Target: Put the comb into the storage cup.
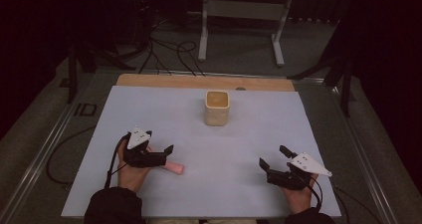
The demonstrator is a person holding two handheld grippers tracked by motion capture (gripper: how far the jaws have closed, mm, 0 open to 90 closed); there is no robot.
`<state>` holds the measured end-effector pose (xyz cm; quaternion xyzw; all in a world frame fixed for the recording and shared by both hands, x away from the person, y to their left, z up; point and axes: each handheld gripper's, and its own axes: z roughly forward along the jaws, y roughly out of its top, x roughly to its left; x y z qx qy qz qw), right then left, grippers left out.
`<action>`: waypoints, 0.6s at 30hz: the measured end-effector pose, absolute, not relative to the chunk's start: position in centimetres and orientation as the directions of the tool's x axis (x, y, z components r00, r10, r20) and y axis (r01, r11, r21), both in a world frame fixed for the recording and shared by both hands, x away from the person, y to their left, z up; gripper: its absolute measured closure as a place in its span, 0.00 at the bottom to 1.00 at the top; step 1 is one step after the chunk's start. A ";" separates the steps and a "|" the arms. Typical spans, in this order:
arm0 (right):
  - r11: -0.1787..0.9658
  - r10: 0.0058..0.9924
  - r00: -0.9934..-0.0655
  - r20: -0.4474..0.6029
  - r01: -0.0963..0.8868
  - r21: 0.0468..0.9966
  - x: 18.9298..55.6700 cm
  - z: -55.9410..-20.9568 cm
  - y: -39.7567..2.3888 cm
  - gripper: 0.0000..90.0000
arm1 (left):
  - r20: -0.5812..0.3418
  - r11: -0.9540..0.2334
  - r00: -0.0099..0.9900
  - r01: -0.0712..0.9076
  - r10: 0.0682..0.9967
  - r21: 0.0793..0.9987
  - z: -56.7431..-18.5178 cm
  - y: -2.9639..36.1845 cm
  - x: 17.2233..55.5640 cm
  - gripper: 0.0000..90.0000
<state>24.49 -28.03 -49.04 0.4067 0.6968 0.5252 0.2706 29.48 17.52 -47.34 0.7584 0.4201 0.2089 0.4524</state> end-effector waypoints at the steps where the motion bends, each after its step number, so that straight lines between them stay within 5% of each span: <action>1: 0.118 0.851 -0.522 0.050 0.283 0.952 24.5 -49.0 -28.0 0.11 | -0.069 -0.239 0.564 0.453 0.823 0.859 -47.5 17.4 29.5 0.09; 16: 0.116 0.854 -0.518 0.047 0.279 0.953 24.5 -49.0 -28.1 0.11 | -0.103 -0.251 0.567 0.510 0.817 0.823 -48.3 16.6 29.8 0.33; 18: 0.117 0.854 -0.518 0.046 0.278 0.953 24.4 -49.0 -28.2 0.11 | -0.100 -0.256 0.562 0.518 0.821 0.816 -48.5 16.4 29.8 0.43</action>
